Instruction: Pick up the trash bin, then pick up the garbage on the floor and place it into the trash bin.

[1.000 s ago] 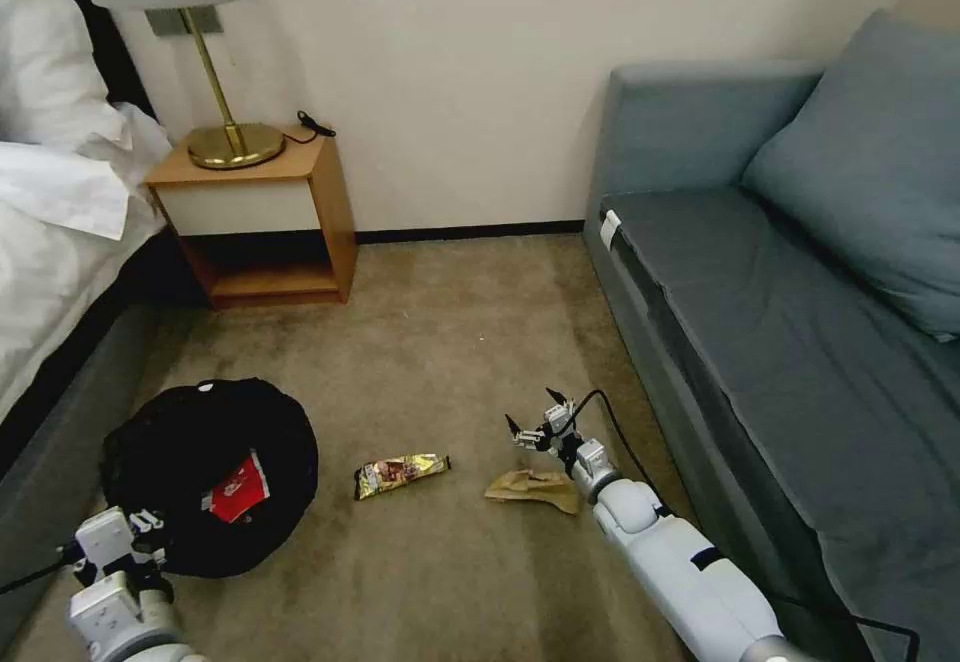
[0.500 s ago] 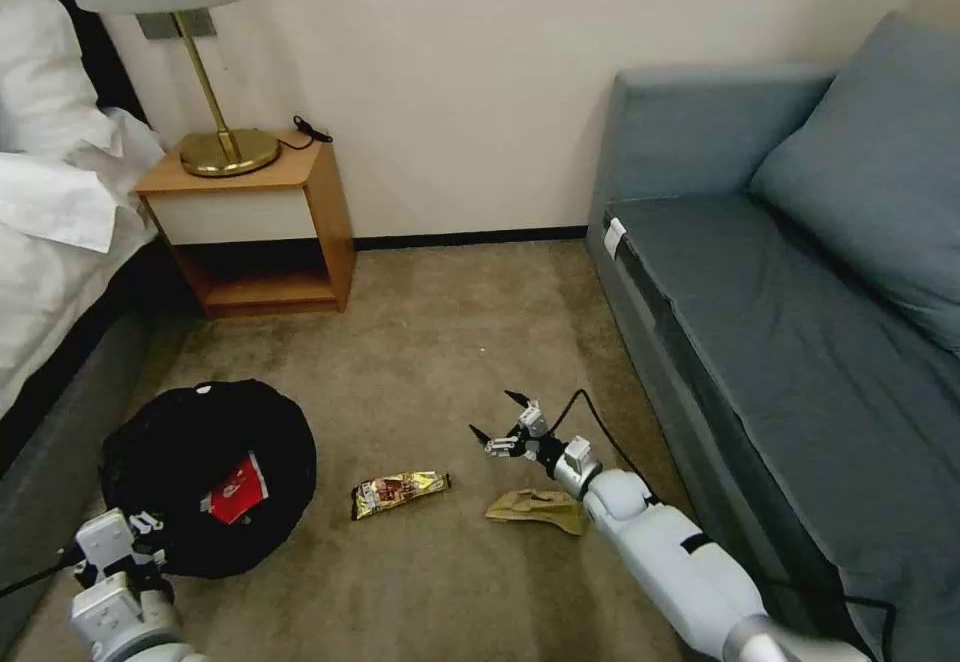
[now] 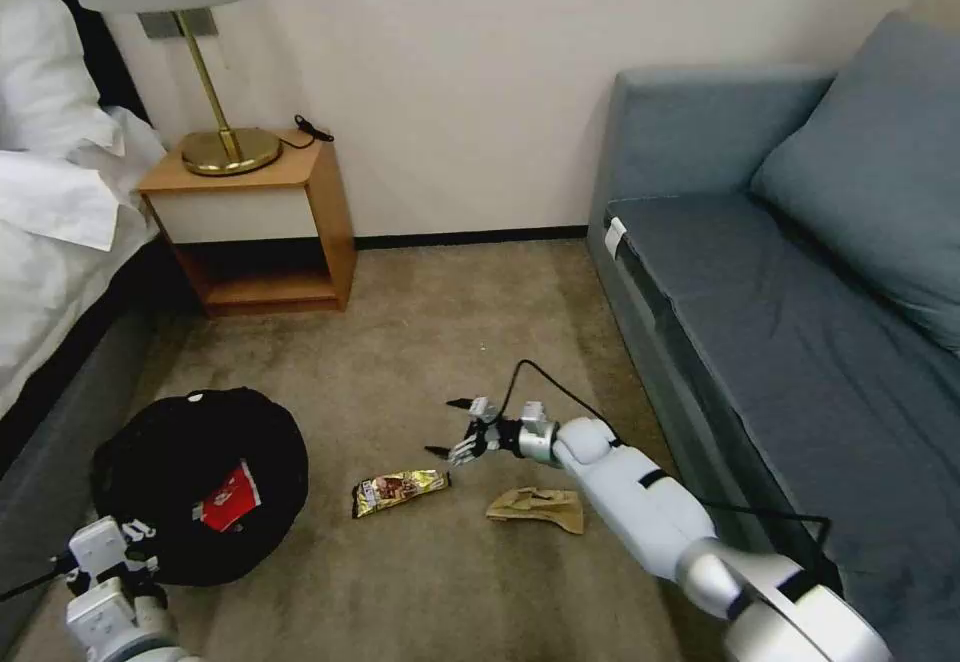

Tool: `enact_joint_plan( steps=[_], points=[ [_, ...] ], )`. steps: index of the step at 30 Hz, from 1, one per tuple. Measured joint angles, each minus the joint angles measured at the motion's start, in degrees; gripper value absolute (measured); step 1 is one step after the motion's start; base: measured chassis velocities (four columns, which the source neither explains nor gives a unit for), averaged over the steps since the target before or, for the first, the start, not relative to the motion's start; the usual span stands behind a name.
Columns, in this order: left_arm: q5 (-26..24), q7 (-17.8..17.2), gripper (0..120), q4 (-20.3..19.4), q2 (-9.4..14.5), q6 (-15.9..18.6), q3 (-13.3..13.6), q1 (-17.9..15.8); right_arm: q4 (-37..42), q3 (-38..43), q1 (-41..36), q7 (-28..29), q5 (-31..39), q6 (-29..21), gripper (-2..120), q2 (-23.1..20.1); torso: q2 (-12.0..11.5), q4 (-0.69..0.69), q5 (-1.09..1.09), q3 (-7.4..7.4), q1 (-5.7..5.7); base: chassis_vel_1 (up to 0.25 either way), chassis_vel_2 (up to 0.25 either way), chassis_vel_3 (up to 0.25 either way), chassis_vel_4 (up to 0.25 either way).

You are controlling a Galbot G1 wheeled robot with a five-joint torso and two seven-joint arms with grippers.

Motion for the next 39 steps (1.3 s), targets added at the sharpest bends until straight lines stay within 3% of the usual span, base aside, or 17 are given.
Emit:
enact_joint_plan(
  steps=[5,9,19,39],
  points=[
    [-0.09,-0.02,3,0.62,0.42,-0.06,-0.21,-0.02,-5.88,0.42,1.79,-0.82,-5.41,0.08,100,3.93,0.00,0.00,0.00,0.00,0.00,0.000,0.000,0.000,0.000],
    [-0.02,-0.04,3,1.38,0.39,-0.16,-0.07,-0.01,-10.47,1.97,3.04,1.73,-12.20,1.22,100,6.56,0.00,0.01,0.01,0.00,0.00,0.000,0.000,0.000,0.000],
    [-0.01,-0.07,3,1.66,1.20,-0.18,-0.02,-0.29,-14.02,2.66,3.26,8.45,-20.53,2.66,100,6.78,0.00,-0.01,0.00,0.00,0.00,0.000,0.000,0.000,0.000],
    [-2.21,-0.38,3,-2.30,2.03,1.11,-0.79,0.67,-14.38,-2.89,2.44,9.97,-21.14,3.05,100,6.62,0.00,-0.01,0.01,0.00,0.00,0.000,0.000,0.000,0.000]
  ],
)
